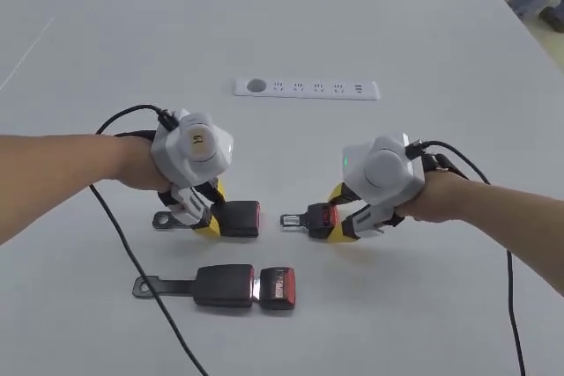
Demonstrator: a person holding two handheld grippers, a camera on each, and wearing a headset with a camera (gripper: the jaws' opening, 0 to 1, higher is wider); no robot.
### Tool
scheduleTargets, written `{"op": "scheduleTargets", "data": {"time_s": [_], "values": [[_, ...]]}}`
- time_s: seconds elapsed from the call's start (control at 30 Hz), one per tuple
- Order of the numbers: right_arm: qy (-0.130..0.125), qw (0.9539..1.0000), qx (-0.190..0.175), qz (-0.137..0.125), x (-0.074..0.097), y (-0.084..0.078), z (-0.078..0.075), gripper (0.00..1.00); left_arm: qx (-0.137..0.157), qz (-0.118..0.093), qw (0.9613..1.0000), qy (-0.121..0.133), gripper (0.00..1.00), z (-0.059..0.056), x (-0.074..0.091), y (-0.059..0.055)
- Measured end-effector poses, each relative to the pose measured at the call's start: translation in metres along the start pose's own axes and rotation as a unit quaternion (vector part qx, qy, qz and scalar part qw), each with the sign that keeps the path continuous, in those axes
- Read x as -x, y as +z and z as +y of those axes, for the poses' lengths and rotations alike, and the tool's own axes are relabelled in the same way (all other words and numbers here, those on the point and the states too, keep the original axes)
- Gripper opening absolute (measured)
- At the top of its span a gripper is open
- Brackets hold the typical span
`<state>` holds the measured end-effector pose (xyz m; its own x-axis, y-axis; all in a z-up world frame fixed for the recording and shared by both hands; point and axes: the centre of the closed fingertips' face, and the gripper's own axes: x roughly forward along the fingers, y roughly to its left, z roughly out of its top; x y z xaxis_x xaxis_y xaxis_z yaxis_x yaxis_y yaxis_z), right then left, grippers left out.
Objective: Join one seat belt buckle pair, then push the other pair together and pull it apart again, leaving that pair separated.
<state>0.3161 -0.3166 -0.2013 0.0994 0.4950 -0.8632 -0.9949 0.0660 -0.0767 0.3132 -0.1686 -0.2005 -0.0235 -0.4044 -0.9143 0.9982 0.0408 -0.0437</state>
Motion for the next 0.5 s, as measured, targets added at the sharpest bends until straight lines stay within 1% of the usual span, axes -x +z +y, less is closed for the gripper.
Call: {"op": "scheduleTargets", "data": {"time_s": [0.13,0.33,0.37,0.43,0.5], "values": [[0.000,1.0000,-0.002,-0.001,-0.0019,0.0012,-0.0012,0.30,-0.001,0.001,1.0000,-0.001,0.30,-0.0019,0.0003,0.0010],[0.002,1.0000,-0.001,-0.003,-0.0043,0.0047,-0.0008,0.30,0.000,0.003,1.0000,-0.003,0.30,0.0044,-0.0036,-0.0041],[0.002,1.0000,-0.001,-0.003,-0.0045,0.0062,0.0014,0.30,0.000,0.003,1.0000,-0.003,0.30,0.0045,-0.0039,-0.0044],[0.003,1.0000,0.000,-0.004,-0.0049,0.0077,0.0016,0.30,0.000,0.004,1.0000,-0.003,0.30,0.0037,-0.0040,-0.0044],[0.003,1.0000,0.000,-0.005,-0.0060,0.0097,0.0032,0.30,0.002,0.004,1.0000,-0.003,0.30,0.0005,-0.0024,-0.0019]]}}
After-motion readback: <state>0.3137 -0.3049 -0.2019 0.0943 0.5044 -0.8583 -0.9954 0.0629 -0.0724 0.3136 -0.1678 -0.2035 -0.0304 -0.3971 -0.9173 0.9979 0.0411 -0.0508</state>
